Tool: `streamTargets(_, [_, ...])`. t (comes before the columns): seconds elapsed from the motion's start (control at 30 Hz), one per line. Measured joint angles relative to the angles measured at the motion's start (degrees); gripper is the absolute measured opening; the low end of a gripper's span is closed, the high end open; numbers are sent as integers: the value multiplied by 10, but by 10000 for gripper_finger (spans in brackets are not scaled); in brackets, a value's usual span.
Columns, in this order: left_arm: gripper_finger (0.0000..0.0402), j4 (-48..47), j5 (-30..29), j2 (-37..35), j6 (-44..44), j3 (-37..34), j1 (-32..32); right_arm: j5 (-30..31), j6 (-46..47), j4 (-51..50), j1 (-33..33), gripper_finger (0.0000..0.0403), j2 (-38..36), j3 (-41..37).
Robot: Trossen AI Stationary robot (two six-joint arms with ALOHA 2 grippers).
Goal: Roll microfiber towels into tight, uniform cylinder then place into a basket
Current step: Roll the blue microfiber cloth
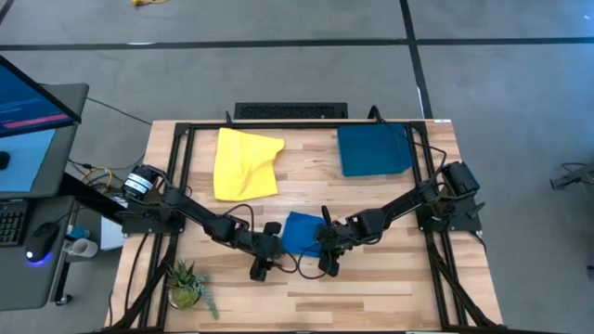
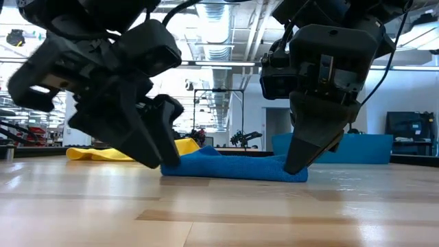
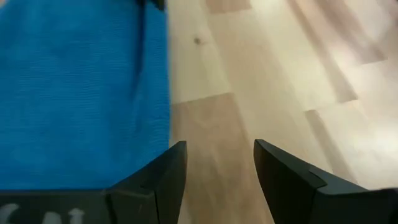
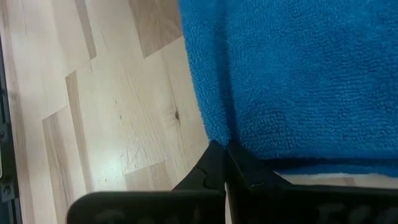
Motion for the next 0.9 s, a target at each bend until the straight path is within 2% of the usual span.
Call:
streamTargets(0.17, [177, -1, -50, 0, 4, 0, 3, 0, 0, 0, 0, 11, 0, 0])
streamTargets(0.5, [178, 0, -56, -1, -19, 0, 21, 0, 0, 1, 0, 11, 0, 0])
streamTargets(0.63, [178, -8, -84, -1, -50, 0, 38, 3, 0, 2, 0, 11, 0, 0])
streamTargets(0.9, [178, 3, -81, 7, -69, 1, 68, 2, 0, 2, -7, 11, 0, 0])
